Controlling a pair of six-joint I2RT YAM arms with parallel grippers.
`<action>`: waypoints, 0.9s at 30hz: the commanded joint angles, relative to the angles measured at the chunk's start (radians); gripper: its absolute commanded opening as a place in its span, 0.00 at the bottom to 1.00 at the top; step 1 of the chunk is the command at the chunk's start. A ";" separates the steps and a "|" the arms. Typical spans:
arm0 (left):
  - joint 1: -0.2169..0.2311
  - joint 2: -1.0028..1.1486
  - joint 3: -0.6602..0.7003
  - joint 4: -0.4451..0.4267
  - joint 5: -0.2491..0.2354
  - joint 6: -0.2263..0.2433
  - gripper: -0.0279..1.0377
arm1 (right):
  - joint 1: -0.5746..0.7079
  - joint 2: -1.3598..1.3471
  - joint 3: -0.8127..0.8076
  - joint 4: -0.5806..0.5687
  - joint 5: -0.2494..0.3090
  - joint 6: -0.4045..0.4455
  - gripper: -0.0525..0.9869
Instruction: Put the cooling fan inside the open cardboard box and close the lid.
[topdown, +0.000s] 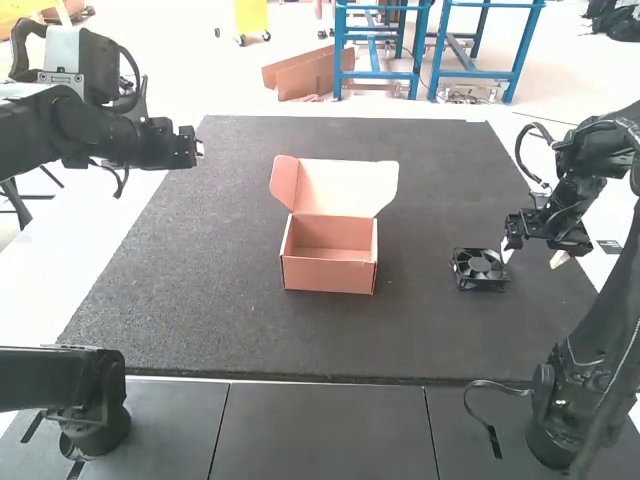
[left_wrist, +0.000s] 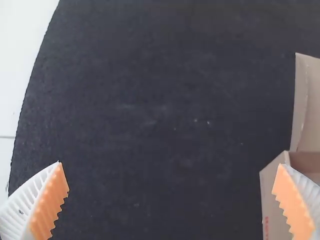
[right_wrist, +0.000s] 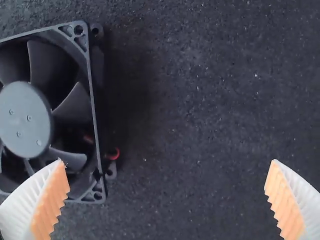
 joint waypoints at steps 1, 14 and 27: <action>-0.007 -0.003 0.037 0.015 -0.007 -0.006 0.93 | 0.009 0.019 0.027 0.012 -0.018 0.015 0.91; -0.007 0.014 0.051 0.021 -0.007 -0.006 0.93 | 0.032 0.089 0.035 0.057 -0.027 0.042 0.91; -0.007 0.017 0.057 0.021 -0.007 -0.004 0.94 | 0.039 0.146 0.038 0.069 -0.018 0.058 0.91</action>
